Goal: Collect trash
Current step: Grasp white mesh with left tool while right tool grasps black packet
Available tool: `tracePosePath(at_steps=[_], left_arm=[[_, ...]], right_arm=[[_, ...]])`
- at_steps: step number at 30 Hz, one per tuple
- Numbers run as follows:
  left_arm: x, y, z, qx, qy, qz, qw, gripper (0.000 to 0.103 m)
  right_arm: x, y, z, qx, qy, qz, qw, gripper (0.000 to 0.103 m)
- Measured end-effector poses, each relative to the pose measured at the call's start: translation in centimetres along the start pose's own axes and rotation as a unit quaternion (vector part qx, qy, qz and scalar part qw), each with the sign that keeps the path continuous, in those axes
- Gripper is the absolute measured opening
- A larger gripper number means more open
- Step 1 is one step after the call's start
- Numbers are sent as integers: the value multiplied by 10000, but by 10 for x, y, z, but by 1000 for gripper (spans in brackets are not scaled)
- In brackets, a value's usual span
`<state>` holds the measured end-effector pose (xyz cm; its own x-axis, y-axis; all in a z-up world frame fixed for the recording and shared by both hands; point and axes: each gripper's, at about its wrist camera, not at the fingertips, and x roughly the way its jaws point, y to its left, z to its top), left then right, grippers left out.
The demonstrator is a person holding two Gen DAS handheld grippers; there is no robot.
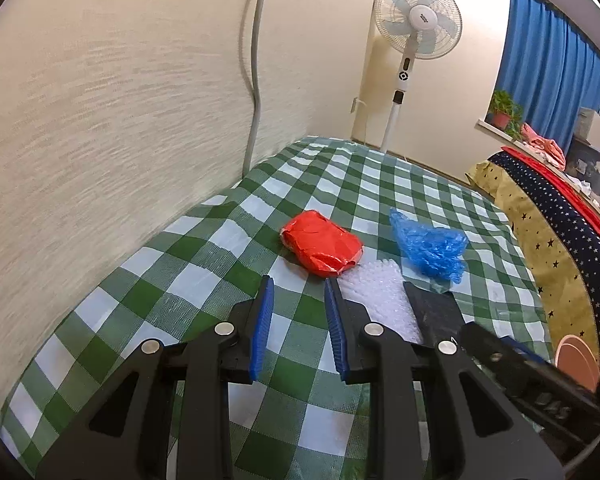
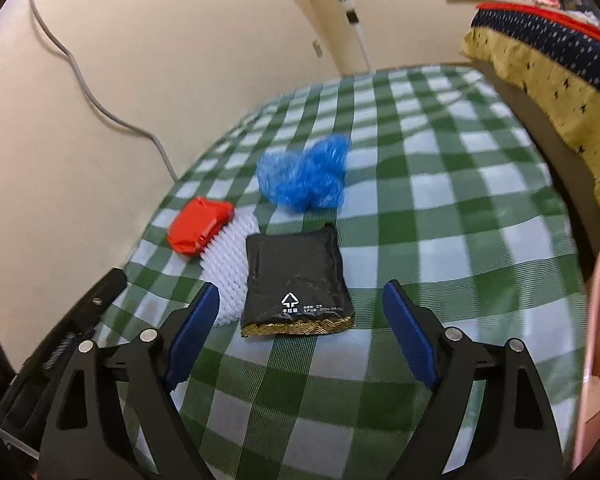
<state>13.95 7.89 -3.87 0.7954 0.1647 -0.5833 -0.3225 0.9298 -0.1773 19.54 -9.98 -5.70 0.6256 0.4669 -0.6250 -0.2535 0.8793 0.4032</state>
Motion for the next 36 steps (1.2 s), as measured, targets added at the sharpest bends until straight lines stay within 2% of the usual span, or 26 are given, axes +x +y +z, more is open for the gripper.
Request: tracePosePath(at_steps=[4, 6, 9, 13, 18, 20, 22, 31, 33, 34, 36], left_arm=[[5, 0, 1, -35, 37, -3, 10000, 26], [8, -2, 0, -48, 68, -36, 10000, 26], [13, -4, -1, -65, 127, -94, 9999, 26], [24, -9, -3, -104, 285, -284, 9991, 26], [39, -19, -6, -139, 596, -649, 9960, 27], [44, -24, -8, -106, 717, -741, 9946, 35], [47, -29, -9, -49, 779, -779, 9939, 38], [63, -44, -14, 155, 1262, -979, 9870, 39], [63, -45, -15, 159, 1301, -1082, 9855, 35], [63, -45, -16, 163, 1319, -1128, 9847, 28], [61, -47, -17, 197, 1326, -1197, 9837, 21]], right_arm=[[18, 2, 0, -54, 356, -87, 9993, 84], [19, 5, 1, -182, 403, -154, 9989, 83], [20, 6, 0, -306, 420, -216, 9984, 64], [18, 6, -1, -434, 425, -175, 9980, 55], [5, -7, 3, -276, 177, -355, 9988, 54], [-1, -13, 6, -197, 76, -407, 9989, 54], [-5, -18, 8, -141, 14, -426, 9990, 54], [-20, -26, 9, -208, -108, -640, 9977, 54], [-25, -24, 8, -254, -141, -689, 9972, 54], [-27, -24, 8, -272, -154, -710, 9970, 54], [-32, -22, 7, -300, -181, -742, 9966, 54]])
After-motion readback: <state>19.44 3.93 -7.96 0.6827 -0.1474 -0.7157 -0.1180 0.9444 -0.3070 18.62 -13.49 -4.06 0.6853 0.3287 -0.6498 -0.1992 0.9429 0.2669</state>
